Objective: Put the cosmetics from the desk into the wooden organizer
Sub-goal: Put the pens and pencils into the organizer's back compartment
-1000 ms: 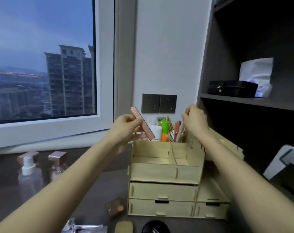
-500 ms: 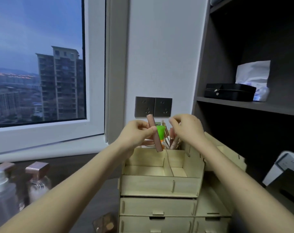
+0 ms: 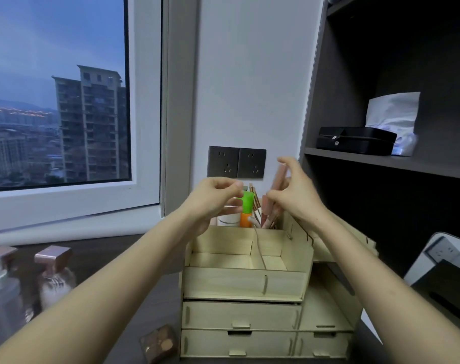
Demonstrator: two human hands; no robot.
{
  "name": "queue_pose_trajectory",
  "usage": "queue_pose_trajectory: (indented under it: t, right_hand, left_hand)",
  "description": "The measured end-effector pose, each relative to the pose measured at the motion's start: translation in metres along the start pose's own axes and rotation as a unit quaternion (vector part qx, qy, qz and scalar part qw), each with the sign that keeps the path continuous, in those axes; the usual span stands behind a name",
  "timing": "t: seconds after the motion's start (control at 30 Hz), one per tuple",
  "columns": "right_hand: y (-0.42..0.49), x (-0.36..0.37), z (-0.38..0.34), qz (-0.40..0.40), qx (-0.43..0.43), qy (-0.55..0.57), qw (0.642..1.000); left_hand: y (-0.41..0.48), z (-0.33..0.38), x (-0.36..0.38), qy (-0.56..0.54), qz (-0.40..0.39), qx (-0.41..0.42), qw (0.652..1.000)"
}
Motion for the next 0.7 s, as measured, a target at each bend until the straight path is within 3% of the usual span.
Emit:
queue_pose_trajectory:
  t: [0.2, 0.53, 0.6, 0.7]
  right_hand:
    - [0.025, 0.020, 0.020, -0.047, -0.010, -0.211, 0.976]
    - [0.025, 0.068, 0.045, -0.175, -0.022, -0.470, 0.865]
    - [0.023, 0.068, 0.042, -0.163, -0.035, -0.477, 0.863]
    - [0.017, 0.055, 0.013, -0.076, -0.082, -0.474, 0.874]
  left_hand:
    - [-0.007, -0.014, -0.033, 0.027, 0.039, -0.019, 0.999]
    - [-0.021, -0.024, -0.059, 0.067, 0.047, -0.031, 0.996]
    - [-0.025, -0.023, -0.068, 0.083, 0.050, -0.029, 0.995]
    - [-0.037, -0.022, -0.083, 0.098, 0.063, -0.031, 0.993]
Point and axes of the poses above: each hand's wrist, its own y-axis towards the middle knuckle, its own x-axis out of the palm, z = x × y, the point moved 10 cm from there along y, towards the middle knuckle, and after that the axes turned 3 degrees about y, right-handed, at the moved point
